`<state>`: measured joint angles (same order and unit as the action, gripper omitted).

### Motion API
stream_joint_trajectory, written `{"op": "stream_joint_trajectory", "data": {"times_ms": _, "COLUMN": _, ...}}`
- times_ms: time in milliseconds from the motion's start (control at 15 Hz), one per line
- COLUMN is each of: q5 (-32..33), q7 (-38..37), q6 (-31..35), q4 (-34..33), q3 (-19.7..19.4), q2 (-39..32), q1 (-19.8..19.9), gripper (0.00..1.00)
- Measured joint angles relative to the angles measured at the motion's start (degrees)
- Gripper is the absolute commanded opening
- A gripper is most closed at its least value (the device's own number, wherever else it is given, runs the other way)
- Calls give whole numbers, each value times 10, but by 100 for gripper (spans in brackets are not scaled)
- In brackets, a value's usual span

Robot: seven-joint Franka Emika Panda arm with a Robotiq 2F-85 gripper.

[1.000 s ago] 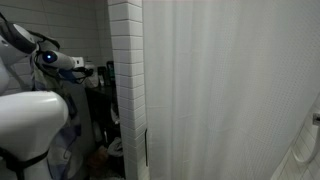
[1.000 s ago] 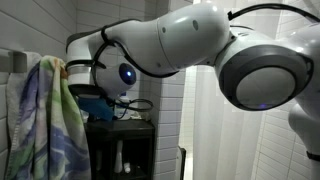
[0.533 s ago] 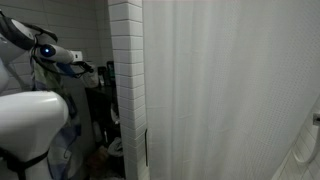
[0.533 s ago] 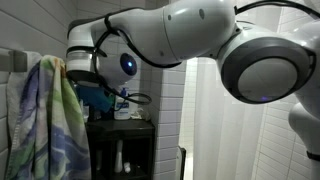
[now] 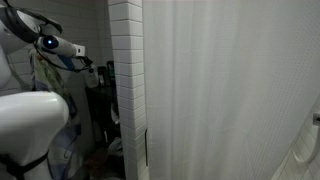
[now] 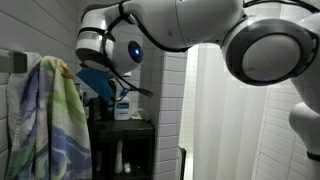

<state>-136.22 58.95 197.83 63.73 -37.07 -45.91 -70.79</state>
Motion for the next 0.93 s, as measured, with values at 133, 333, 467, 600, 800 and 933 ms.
{"op": "stream_joint_trajectory", "data": {"times_ms": 133, "q5": 28, "q7": -23, "q6": 0, "q4": 6, "q3": 52, "q2": 26, "q1": 34, "gripper": 100}}
{"op": "stream_joint_trajectory", "data": {"times_ms": 333, "q5": 75, "q7": -61, "q6": 0, "q4": 22, "q3": 160, "q2": 65, "q1": 103, "gripper": 100}}
{"op": "stream_joint_trajectory", "data": {"times_ms": 467, "q5": 64, "q7": -52, "q6": 0, "q4": 29, "q3": 201, "q2": 79, "q1": 137, "gripper": 100}}
{"op": "stream_joint_trajectory", "data": {"times_ms": 600, "q5": 94, "q7": -67, "q6": 0, "q4": 42, "q3": 252, "q2": 91, "q1": 174, "gripper": 100}}
{"op": "stream_joint_trajectory", "data": {"times_ms": 800, "q5": 144, "q7": -97, "q6": 0, "q4": 65, "q3": 338, "q2": 107, "q1": 233, "gripper": 100}}
{"op": "stream_joint_trajectory", "data": {"times_ms": 933, "q5": 141, "q7": -81, "q6": 0, "q4": 69, "q3": 386, "q2": 113, "q1": 268, "gripper": 100}}
